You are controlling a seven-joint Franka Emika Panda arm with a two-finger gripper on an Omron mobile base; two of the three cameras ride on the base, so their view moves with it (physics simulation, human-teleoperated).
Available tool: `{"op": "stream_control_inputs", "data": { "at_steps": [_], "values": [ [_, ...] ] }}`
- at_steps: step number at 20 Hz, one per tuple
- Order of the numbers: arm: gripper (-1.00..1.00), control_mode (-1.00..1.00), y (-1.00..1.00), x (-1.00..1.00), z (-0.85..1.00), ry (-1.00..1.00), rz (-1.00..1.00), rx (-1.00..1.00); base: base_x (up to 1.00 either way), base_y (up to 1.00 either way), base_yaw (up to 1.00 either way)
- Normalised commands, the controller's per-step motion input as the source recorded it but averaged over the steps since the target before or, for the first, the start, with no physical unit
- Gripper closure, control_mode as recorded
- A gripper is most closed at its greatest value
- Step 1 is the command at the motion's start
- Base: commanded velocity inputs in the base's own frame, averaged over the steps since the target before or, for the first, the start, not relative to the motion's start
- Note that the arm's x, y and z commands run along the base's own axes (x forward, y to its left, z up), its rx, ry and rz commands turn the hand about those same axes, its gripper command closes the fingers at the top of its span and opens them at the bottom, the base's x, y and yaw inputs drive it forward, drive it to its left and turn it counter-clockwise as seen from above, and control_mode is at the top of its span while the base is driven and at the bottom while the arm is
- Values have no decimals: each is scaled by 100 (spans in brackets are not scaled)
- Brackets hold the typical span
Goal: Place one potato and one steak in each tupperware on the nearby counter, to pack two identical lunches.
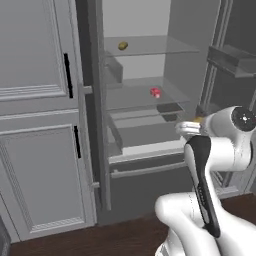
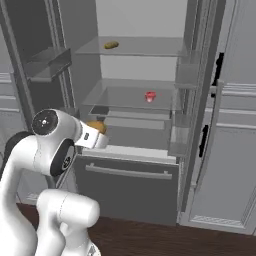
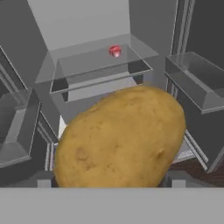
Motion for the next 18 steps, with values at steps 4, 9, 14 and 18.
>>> {"op": "stream_control_inputs", "data": {
  "at_steps": [4, 9, 14, 18],
  "values": [
    [100, 100, 0, 0, 0, 0, 0, 0, -100, 97, 22],
    [100, 100, 0, 0, 0, 0, 0, 0, -89, 100, 29],
    [100, 100, 0, 0, 0, 0, 0, 0, -3, 98, 34],
    [100, 100, 0, 0, 0, 0, 0, 0, 80, 45, 33]
  ]
}}
